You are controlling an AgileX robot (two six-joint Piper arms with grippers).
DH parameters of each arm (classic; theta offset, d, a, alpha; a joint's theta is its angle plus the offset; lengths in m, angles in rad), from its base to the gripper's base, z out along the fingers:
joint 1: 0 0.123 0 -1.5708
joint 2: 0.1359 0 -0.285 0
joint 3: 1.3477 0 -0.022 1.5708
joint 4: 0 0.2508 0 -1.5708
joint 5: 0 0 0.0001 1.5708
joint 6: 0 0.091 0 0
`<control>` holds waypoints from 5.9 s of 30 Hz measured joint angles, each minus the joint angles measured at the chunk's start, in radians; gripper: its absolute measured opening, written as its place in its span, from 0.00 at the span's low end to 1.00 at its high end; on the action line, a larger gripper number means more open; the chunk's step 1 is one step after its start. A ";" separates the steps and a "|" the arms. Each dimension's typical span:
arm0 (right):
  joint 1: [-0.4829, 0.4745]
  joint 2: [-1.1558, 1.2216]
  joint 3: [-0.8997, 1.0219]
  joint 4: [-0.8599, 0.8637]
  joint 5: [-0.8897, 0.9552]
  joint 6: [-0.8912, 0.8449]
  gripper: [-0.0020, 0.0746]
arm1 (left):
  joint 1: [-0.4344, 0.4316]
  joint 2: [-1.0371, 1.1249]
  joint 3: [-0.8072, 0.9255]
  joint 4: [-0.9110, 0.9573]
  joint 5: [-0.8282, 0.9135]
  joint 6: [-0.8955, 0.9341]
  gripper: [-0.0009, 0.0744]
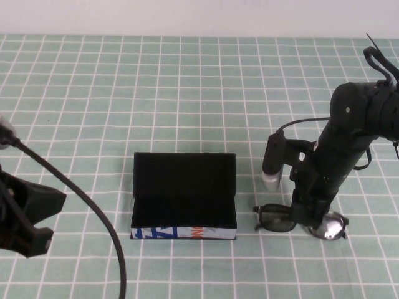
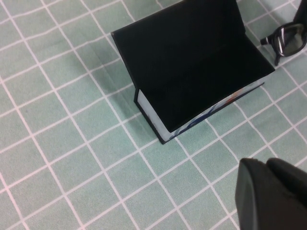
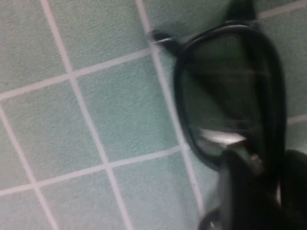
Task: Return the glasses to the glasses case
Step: Pick up the glasses from the table, then place the glasses in the glasses case, then close the glasses case
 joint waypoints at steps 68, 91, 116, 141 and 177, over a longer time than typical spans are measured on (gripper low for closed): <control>0.275 0.210 -0.522 0.202 0.247 -0.002 0.13 | 0.000 0.000 0.000 0.038 -0.001 0.000 0.01; 0.261 0.210 -0.801 0.202 0.251 0.202 0.02 | 0.000 0.108 0.058 -0.116 -0.007 0.189 0.01; 0.008 0.332 -0.829 0.399 0.216 0.522 0.01 | -0.307 0.619 0.241 -0.808 -0.495 0.801 0.01; 0.024 0.430 -0.829 0.429 0.243 0.478 0.01 | -0.369 0.698 0.241 -0.907 -0.752 0.803 0.01; 0.131 0.291 -0.493 0.417 0.239 0.598 0.01 | -0.369 0.702 0.241 -0.911 -0.771 0.810 0.01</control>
